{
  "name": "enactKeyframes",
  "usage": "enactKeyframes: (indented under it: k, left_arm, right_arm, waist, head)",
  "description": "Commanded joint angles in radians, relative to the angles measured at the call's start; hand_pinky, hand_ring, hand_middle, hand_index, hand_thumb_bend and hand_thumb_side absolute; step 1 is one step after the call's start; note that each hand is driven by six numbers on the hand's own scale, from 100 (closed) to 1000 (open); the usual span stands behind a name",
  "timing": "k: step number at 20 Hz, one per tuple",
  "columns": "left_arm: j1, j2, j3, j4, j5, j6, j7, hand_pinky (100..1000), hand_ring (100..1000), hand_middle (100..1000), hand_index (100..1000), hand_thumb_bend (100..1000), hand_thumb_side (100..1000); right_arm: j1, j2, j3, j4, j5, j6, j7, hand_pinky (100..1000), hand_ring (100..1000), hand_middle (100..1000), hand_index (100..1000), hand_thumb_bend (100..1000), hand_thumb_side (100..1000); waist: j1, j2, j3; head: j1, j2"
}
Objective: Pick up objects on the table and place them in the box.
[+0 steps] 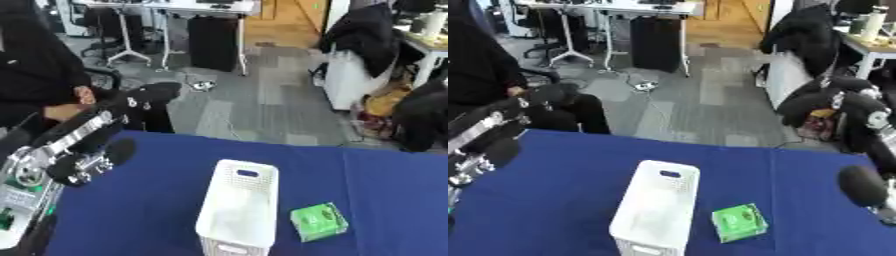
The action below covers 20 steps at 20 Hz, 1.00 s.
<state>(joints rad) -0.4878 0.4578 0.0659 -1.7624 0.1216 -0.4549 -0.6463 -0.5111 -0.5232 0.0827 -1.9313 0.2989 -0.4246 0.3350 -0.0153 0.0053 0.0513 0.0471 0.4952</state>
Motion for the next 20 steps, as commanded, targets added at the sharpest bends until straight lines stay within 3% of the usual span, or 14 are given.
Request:
enactKeyframes:
  k: [1, 4, 8, 10, 11, 13, 18, 20]
  left_arm:
    - [-0.008, 0.03, 0.011, -0.008, 0.016, -0.205, -0.195, 994, 1000, 1000, 1000, 100, 880]
    - [-0.008, 0.031, 0.014, -0.006, 0.013, -0.205, -0.192, 994, 1000, 1000, 1000, 100, 882]
    - [-0.008, 0.031, 0.013, -0.006, 0.006, -0.204, -0.195, 995, 1000, 1000, 1000, 100, 884]
    - [-0.008, 0.031, 0.012, -0.005, 0.004, -0.203, -0.196, 995, 1000, 1000, 1000, 100, 884]
    - [-0.008, 0.031, 0.012, -0.005, 0.003, -0.203, -0.197, 995, 1000, 1000, 1000, 100, 885]
    - [-0.008, 0.032, 0.011, -0.006, 0.003, -0.204, -0.198, 996, 1000, 1000, 1000, 100, 885]
    - [-0.007, 0.034, 0.009, -0.004, 0.003, -0.205, -0.203, 996, 1000, 1000, 1000, 100, 885]
    - [-0.007, 0.033, 0.008, -0.004, 0.004, -0.206, -0.206, 996, 1000, 1000, 1000, 100, 885]
  right_arm:
    - [-0.028, -0.067, 0.02, 0.062, 0.092, -0.034, 0.014, 515, 595, 698, 852, 569, 1000]
    - [-0.046, -0.098, 0.042, 0.144, 0.161, -0.075, 0.024, 543, 617, 718, 867, 577, 1000]
    - [-0.072, -0.133, 0.066, 0.221, 0.25, -0.137, 0.045, 644, 706, 788, 876, 583, 1000]
    - [-0.082, -0.147, 0.077, 0.246, 0.281, -0.163, 0.051, 648, 709, 790, 876, 584, 1000]
    - [-0.086, -0.154, 0.081, 0.256, 0.295, -0.174, 0.053, 711, 758, 827, 883, 597, 1000]
    - [-0.098, -0.171, 0.092, 0.272, 0.328, -0.196, 0.058, 742, 784, 848, 889, 621, 1000]
    - [-0.13, -0.195, 0.12, 0.308, 0.394, -0.238, 0.047, 777, 814, 874, 899, 674, 1000]
    - [-0.144, -0.192, 0.129, 0.33, 0.42, -0.25, 0.038, 784, 820, 878, 900, 648, 1000]
  waist:
    - [0.0, -0.008, -0.001]
    - [-0.001, -0.008, 0.001]
    - [-0.003, -0.008, 0.003]
    - [-0.004, -0.008, 0.004]
    - [-0.005, -0.009, 0.004]
    - [-0.006, -0.009, 0.005]
    - [-0.007, -0.01, 0.007]
    - [-0.007, -0.01, 0.009]
  head:
    - [-0.02, -0.016]
    - [-0.023, -0.023]
    - [-0.022, -0.026]
    - [-0.019, -0.024]
    - [-0.018, -0.019]
    - [-0.017, -0.009]
    - [-0.013, 0.007]
    - [-0.015, 0.01]
